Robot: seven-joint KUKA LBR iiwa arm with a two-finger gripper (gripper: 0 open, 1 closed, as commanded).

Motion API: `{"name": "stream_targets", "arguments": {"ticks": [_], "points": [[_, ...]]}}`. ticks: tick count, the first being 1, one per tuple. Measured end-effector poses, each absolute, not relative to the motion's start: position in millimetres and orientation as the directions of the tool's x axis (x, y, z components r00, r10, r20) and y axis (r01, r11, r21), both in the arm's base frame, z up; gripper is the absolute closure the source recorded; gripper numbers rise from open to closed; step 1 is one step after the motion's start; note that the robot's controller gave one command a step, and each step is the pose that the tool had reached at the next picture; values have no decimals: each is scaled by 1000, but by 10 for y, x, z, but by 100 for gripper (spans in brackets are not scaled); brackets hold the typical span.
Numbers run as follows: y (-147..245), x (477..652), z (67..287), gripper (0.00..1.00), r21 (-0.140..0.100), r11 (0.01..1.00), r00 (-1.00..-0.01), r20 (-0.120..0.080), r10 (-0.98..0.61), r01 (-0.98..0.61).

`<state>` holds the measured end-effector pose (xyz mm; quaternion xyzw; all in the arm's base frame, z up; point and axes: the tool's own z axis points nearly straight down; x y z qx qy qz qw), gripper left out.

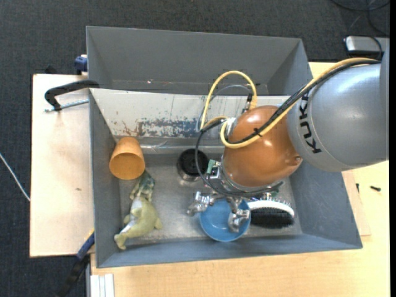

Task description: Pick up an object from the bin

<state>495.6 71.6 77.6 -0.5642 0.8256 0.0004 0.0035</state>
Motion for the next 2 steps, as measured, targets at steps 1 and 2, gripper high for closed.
{"name": "stream_targets", "arguments": {"ticks": [1,2], "points": [[735,4993,813,100,-13,361,-361,-14,-932,-932],[751,5019,1464,100,-9,363,-363,-8,-932,-932]]}}
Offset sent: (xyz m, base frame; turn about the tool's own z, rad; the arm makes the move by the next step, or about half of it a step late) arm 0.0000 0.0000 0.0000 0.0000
